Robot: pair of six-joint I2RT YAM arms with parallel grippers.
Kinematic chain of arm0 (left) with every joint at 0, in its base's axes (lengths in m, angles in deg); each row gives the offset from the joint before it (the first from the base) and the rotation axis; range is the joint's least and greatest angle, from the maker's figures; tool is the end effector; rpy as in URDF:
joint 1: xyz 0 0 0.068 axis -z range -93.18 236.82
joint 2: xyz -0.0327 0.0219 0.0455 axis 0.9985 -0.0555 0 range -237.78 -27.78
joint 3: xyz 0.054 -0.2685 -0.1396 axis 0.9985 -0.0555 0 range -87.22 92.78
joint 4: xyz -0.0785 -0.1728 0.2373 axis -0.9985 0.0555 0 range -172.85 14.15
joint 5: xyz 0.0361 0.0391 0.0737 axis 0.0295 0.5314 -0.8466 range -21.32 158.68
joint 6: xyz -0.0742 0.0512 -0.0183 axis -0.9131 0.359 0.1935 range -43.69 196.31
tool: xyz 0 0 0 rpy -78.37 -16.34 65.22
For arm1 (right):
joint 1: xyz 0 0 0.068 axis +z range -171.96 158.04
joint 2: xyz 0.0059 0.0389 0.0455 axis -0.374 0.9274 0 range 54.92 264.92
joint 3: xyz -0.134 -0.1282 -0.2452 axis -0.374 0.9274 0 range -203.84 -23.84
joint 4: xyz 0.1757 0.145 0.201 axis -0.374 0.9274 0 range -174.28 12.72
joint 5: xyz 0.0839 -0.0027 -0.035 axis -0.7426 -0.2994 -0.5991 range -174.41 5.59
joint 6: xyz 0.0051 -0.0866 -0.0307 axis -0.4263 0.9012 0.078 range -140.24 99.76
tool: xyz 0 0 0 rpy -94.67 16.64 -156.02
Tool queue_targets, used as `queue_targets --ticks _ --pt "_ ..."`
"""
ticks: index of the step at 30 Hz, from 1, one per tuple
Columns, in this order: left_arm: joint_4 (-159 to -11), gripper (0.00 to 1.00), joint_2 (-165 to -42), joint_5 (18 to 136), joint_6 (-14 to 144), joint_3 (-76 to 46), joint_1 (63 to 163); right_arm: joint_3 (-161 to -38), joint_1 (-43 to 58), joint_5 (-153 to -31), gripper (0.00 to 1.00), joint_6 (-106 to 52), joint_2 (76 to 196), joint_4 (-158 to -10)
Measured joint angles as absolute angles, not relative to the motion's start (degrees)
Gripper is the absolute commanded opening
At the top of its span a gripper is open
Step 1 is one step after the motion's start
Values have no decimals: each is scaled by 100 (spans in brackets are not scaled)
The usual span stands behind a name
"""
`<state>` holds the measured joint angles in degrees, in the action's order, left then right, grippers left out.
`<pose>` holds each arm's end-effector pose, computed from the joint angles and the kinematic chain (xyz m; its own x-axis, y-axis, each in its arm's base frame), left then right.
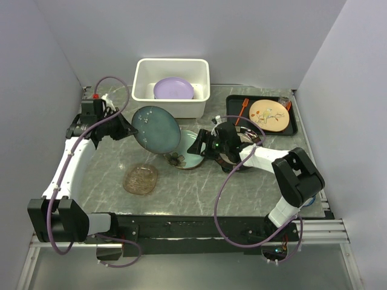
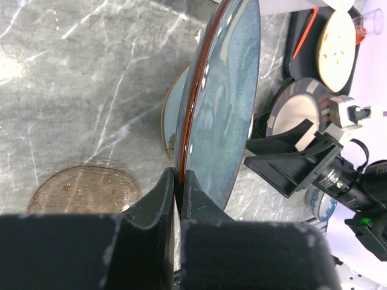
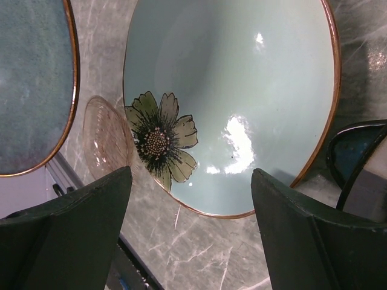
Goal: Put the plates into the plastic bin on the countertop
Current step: Pick up the plate at the center of the board, then place the plate in the plastic bin.
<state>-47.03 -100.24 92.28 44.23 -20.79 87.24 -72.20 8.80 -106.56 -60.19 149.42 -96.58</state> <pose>0.3356 -0.0356 0.3286 -0.7272 -0.4813 -0.4894 -0.0959 0.7772 -0.6219 0.3387 0.2378 0.1610 -0.8437 0.1899 -0.5020 -0.2623 0.6702 0.6943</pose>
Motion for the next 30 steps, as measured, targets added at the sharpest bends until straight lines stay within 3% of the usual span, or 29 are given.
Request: queue_targets --ticks 14,30 --pt "-4660 1 -10324 9584 4371 -1257 8449 -7226 880 -10700 95 -6003 14920 -9625" --pt "-5101 1 -11239 10087 3857 -337 8375 -7224 880 -10604 98 -5940 14107 -9446"
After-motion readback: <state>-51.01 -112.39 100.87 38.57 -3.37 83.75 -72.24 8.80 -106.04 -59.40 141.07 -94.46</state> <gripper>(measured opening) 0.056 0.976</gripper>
